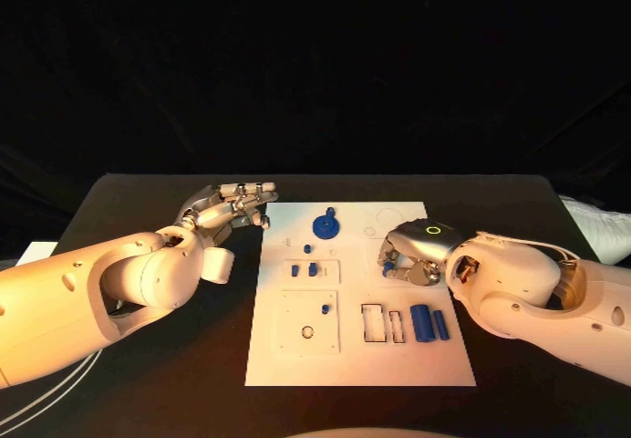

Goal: Assemble the parts on the task board

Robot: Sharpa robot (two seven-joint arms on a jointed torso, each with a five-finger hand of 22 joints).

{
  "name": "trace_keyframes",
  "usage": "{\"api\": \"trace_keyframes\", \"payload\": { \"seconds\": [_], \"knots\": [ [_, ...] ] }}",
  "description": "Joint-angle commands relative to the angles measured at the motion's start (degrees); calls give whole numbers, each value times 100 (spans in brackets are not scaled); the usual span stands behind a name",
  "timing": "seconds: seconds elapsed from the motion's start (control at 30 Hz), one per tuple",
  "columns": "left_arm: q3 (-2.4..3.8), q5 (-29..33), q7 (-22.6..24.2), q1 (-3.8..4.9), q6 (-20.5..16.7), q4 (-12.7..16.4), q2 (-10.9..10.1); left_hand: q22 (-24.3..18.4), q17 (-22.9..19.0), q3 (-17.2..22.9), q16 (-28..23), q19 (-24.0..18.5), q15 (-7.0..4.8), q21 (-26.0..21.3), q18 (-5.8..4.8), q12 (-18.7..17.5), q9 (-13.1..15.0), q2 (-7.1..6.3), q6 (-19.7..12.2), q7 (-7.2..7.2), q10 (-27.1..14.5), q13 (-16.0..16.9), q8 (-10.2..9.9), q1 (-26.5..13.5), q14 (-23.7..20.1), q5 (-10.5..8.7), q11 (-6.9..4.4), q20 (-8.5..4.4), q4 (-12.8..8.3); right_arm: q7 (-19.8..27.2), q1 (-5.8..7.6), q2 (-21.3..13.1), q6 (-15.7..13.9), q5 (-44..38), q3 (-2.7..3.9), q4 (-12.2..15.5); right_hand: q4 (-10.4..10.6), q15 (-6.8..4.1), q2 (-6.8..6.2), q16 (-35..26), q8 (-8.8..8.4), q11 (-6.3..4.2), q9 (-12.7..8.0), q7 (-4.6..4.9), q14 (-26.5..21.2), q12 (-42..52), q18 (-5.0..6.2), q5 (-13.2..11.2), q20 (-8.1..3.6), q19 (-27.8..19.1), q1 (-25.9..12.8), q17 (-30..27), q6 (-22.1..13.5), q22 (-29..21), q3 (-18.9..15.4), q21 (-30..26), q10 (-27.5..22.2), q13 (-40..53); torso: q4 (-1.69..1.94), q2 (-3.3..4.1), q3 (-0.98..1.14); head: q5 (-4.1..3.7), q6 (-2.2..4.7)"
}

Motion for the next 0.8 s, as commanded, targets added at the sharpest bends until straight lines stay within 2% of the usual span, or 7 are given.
{"api": "trace_keyframes", "payload": {
  "seconds": [0.03,0.3,0.4,0.5,0.6,0.7,0.8],
  "knots": [
    [3,-15,19,-2,106,8,5,-13,-13,-47,28,-46,-6,-31,63,43,1,42,-2,18,-36,-6,22,-17,-23,16,-8,1,-16,3,-43,5,-174,-114,-27,-14,-44,-55,45,55,45,-59,18,11,269,-35,-51,-10,7,61,96,36,85,60,99,69,167,15,-2,-5,-4,2,1],
    [2,-34,12,-11,101,9,-7,-14,-16,-51,29,-47,-6,-32,63,46,1,47,-2,18,-40,-6,24,-15,-25,16,-8,1,-19,76,10,-151,-712,249,-3,296,-214,-49,-8,92,24,-43,29,62,271,-134,-65,-12,-3,80,149,71,118,144,348,141,265,16,-5,-6,1,26,12],
    [1,-40,12,-19,99,7,-13,-14,-16,-51,29,-47,-6,-32,63,46,1,47,-2,18,-40,-6,24,-15,-25,16,-8,1,-19,100,76,-240,-814,432,22,499,-252,-40,-28,112,10,-32,29,82,275,-168,-68,-9,4,84,147,97,115,167,414,161,268,16,-6,-5,5,26,9],
    [1,-42,14,-25,98,6,-16,-14,-16,-51,29,-47,-6,-32,63,46,1,47,-2,18,-40,-6,24,-15,-25,16,-8,1,-19,122,160,-310,-896,550,36,702,-274,-33,-42,123,1,-23,29,94,277,-188,-70,-9,9,86,138,110,114,181,455,174,273,17,1,-7,-6,33,10],
    [1,-43,19,-32,99,5,-11,-14,-16,-51,29,-47,-6,-32,63,46,1,47,-2,18,-40,-6,24,-15,-25,16,-8,1,-19,151,218,-330,-964,668,44,897,-291,-29,-53,130,-5,-18,29,102,278,-202,-71,-7,13,89,132,117,114,194,486,186,279,19,-3,-7,-4,44,7],
    [1,-44,22,-36,102,6,-3,-14,-16,-51,29,-47,-6,-32,63,46,1,47,-2,18,-40,-6,24,-15,-25,16,-8,1,-19,185,233,-256,-980,819,46,1060,-311,-24,-62,137,-11,-13,29,110,279,-217,-73,-6,17,92,126,123,114,208,521,198,285,20,-2,-2,-6,67,5],
    [1,-44,24,-39,110,6,8,-14,-16,-51,29,-47,-6,-32,63,46,1,47,-2,18,-40,-6,24,-15,-25,16,-8,1,-19,247,180,-128,-964,976,47,1190,-322,-19,-74,135,-19,-6,28,120,277,-231,-72,-4,22,86,111,115,109,207,544,199,285,20,4,0,-8,95,-11]
  ]
}}
